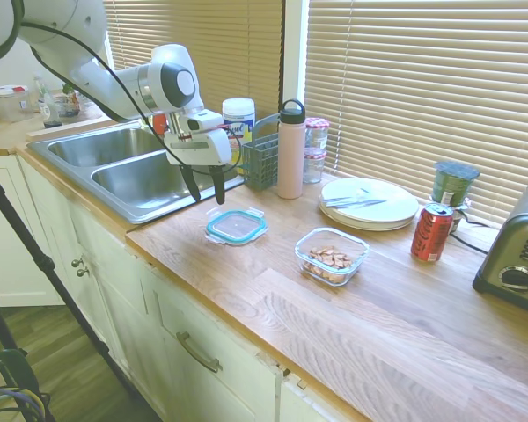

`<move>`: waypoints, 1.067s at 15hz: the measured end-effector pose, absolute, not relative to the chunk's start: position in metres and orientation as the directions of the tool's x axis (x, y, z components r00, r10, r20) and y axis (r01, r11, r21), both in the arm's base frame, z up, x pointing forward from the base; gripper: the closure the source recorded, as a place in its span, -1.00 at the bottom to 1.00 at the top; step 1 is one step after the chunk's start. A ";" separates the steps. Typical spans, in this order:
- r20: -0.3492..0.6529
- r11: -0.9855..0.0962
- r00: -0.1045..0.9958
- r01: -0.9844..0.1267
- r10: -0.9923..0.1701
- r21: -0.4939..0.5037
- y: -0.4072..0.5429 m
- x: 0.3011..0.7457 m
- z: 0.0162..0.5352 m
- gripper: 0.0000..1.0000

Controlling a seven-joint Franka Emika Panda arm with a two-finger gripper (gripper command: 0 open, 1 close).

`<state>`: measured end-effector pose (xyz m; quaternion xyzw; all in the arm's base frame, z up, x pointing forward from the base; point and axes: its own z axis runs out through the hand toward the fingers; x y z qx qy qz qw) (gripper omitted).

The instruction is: Cover the lid of the food container

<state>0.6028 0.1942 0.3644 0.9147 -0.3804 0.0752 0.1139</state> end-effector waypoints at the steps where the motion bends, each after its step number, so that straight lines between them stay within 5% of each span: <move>1: 0.222 -0.683 0.700 -0.713 -0.679 0.157 0.195 0.605 0.361 -1.00; 16: 0.214 -0.660 0.691 -0.723 -0.691 0.204 0.185 0.625 0.323 -1.00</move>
